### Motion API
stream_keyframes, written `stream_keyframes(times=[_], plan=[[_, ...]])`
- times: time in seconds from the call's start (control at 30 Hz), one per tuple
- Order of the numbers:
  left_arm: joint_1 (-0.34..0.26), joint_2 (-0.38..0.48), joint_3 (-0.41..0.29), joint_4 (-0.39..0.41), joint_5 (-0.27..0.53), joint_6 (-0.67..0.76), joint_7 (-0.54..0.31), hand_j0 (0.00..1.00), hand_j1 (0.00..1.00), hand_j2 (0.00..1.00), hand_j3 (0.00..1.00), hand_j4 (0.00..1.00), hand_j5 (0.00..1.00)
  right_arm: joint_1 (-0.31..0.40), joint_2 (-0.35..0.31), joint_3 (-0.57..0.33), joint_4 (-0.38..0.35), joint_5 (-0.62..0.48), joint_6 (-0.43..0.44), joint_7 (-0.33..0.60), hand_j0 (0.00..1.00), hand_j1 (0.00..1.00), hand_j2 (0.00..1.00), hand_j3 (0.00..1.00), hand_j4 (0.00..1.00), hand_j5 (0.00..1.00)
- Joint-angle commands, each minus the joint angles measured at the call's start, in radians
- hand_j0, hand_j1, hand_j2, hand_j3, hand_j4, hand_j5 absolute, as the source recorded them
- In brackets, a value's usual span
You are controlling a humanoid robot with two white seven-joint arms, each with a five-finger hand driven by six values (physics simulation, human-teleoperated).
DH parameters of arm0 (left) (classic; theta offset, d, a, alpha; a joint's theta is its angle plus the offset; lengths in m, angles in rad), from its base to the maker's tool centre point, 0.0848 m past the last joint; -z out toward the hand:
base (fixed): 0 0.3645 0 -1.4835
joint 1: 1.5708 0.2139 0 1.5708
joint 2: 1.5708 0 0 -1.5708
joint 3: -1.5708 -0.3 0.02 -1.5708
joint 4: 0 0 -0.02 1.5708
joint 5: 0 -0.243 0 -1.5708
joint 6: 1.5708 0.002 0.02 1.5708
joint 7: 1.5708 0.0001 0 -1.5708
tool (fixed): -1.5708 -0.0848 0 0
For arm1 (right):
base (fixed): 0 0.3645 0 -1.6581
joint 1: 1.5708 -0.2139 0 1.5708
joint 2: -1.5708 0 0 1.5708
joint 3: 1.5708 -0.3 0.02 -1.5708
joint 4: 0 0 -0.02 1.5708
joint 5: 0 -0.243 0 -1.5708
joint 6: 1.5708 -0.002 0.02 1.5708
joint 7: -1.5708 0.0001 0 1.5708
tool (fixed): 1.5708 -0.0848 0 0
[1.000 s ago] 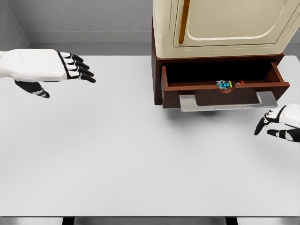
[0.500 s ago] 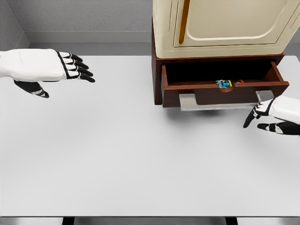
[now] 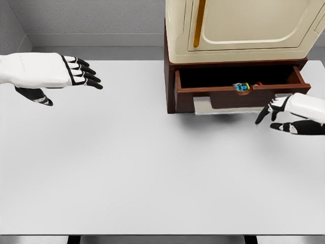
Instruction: Put the switch into the drawer with left arm, and close the drawer with right arm
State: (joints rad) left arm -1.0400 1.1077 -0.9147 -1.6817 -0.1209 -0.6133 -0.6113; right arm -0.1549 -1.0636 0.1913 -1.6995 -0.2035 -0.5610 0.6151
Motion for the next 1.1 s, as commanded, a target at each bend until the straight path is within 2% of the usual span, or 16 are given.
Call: stream_keyframes(times=[0.0, 0.2, 0.37, 0.43, 0.6, 0.63, 0.67, 0.7, 0.9, 0.93, 1.07], plan=[[0.0, 0.0, 0.0, 0.0, 0.004, 0.002, 0.0, 1.0, 1.0, 1.0, 1.0, 1.0, 1.0, 0.0, 0.008, 0.053, 0.012, 0.107, -0.05, -0.004, 0.58, 0.58, 0.58, 0.58, 0.58, 0.58], [0.002, 0.0, 0.0, 0.0, 0.004, 0.002, 0.0, 1.0, 1.0, 1.0, 1.0, 1.0, 1.0, -0.025, 0.024, 0.06, 0.074, 0.131, -0.05, -0.004, 0.6, 0.6, 0.6, 0.6, 0.6, 0.6], [0.002, 0.0, 0.0, 0.0, 0.004, 0.002, 0.0, 1.0, 1.0, 1.0, 1.0, 1.0, 1.0, -0.072, 0.04, 0.063, 0.074, 0.131, -0.05, -0.004, 0.6, 0.6, 0.6, 0.6, 0.6, 0.6], [0.002, 0.0, 0.0, 0.0, 0.004, 0.002, 0.0, 1.0, 1.0, 1.0, 1.0, 1.0, 1.0, -0.12, 0.066, 0.073, 0.075, 0.131, -0.05, -0.004, 0.6, 0.6, 0.6, 0.6, 0.6, 0.6], [0.002, 0.0, 0.0, -0.001, 0.004, 0.002, 0.0, 1.0, 1.0, 1.0, 1.0, 1.0, 1.0, -0.152, 0.074, 0.151, 0.067, 0.134, -0.05, -0.004, 0.61, 0.61, 0.61, 0.61, 0.61, 0.61], [0.002, 0.0, 0.0, 0.0, 0.004, 0.002, 0.0, 1.0, 1.0, 1.0, 1.0, 1.0, 1.0, -0.153, 0.076, 0.174, 0.063, 0.142, -0.05, -0.004, 0.63, 0.63, 0.63, 0.63, 0.63, 0.63], [0.002, 0.0, 0.0, 0.0, 0.004, 0.002, 0.0, 1.0, 1.0, 1.0, 1.0, 1.0, 1.0, -0.153, 0.076, 0.175, 0.038, 0.145, -0.05, -0.004, 0.75, 0.75, 0.75, 0.75, 0.75, 0.75], [0.002, 0.001, 0.0, 0.0, 0.004, 0.002, 0.0, 1.0, 1.0, 1.0, 1.0, 1.0, 1.0, -0.153, 0.074, 0.178, -0.015, 0.147, -0.05, -0.004, 1.0, 1.0, 1.0, 1.0, 1.0, 1.0], [0.012, -0.003, -0.006, -0.003, 0.003, 0.002, 0.0, 1.0, 1.0, 1.0, 1.0, 1.0, 1.0, -0.138, 0.071, 0.185, -0.029, 0.165, -0.05, -0.004, 1.0, 1.0, 1.0, 1.0, 1.0, 1.0], [0.037, -0.012, -0.018, -0.006, 0.004, 0.002, 0.0, 1.0, 1.0, 1.0, 1.0, 1.0, 1.0, -0.138, 0.071, 0.185, -0.029, 0.165, -0.05, -0.004, 1.0, 1.0, 1.0, 1.0, 1.0, 1.0], [0.04, -0.032, -0.038, -0.021, 0.006, 0.002, 0.0, 1.0, 1.0, 1.0, 1.0, 1.0, 1.0, -0.126, 0.071, 0.183, -0.029, 0.165, -0.05, -0.004, 1.0, 1.0, 1.0, 1.0, 1.0, 1.0]])
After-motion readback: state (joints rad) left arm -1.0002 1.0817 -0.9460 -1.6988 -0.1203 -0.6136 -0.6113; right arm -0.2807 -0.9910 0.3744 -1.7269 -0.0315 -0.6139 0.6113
